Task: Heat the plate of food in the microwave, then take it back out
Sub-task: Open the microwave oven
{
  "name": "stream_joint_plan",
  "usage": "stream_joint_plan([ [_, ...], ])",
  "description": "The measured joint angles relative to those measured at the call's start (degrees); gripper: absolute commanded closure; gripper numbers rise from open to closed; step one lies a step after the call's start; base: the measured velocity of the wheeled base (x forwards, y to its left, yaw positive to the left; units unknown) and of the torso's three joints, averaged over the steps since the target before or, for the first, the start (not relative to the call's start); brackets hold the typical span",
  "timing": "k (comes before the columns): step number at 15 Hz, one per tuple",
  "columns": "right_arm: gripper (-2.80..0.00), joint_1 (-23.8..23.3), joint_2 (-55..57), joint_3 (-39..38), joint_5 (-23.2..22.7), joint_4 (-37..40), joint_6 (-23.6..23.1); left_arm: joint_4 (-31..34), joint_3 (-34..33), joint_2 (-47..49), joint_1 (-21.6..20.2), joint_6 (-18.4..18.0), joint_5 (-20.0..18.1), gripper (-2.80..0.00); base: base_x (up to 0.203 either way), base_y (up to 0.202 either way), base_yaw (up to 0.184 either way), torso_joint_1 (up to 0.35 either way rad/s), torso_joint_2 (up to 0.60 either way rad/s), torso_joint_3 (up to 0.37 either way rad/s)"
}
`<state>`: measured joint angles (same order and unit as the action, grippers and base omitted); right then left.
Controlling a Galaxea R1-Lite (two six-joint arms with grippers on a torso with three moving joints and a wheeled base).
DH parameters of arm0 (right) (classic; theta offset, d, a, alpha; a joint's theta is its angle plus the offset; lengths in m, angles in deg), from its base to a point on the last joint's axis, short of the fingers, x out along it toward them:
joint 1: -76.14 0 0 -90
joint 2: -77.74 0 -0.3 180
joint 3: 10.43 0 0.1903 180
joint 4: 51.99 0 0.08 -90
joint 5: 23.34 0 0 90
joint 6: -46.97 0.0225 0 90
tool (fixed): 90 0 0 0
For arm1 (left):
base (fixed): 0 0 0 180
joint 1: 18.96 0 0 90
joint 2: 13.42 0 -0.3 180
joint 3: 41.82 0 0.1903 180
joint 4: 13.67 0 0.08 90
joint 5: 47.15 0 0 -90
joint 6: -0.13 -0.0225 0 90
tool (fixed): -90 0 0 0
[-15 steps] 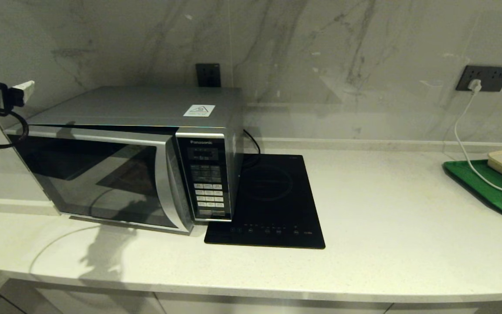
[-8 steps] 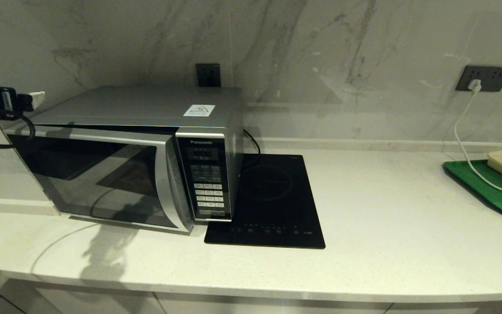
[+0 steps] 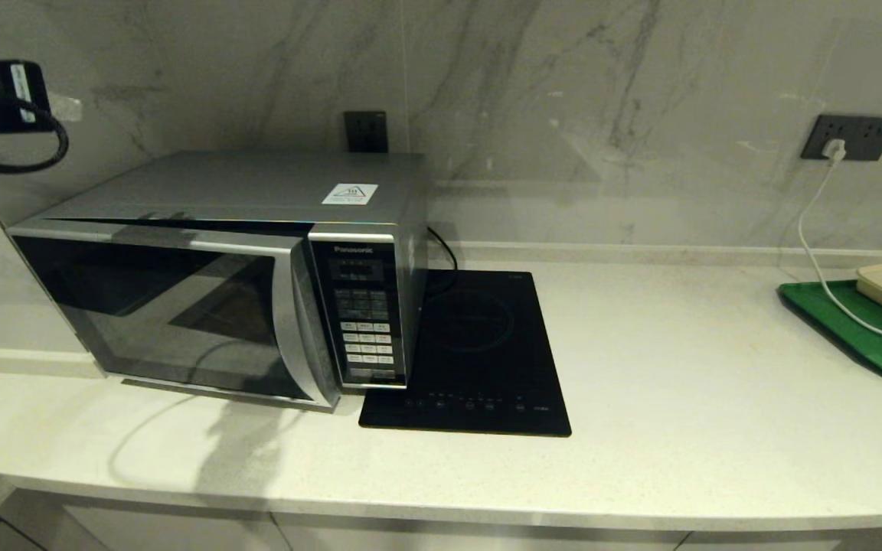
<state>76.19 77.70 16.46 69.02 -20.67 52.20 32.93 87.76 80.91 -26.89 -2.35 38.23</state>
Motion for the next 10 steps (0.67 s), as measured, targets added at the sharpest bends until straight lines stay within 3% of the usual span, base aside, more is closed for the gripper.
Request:
stream_joint_plan([
  [2, 0.0, 0.0, 0.0, 0.0, 0.0, 0.0, 0.0, 7.8, 5.6, 1.7, 6.0, 1.1, 1.8, 0.0, 0.0, 0.0, 0.0, 0.0, 0.0, 0.0],
  [4, 0.0, 0.0, 0.0, 0.0, 0.0, 0.0, 0.0, 11.6, 6.4, 3.7, 11.9, 3.3, 3.1, 0.0, 0.0, 0.0, 0.0, 0.0, 0.0, 0.0],
  [10, 0.0, 0.0, 0.0, 0.0, 0.0, 0.0, 0.0, 11.1, 6.1, 8.7, 19.2, 9.1, 5.1, 0.0, 0.0, 0.0, 0.0, 0.0, 0.0, 0.0],
])
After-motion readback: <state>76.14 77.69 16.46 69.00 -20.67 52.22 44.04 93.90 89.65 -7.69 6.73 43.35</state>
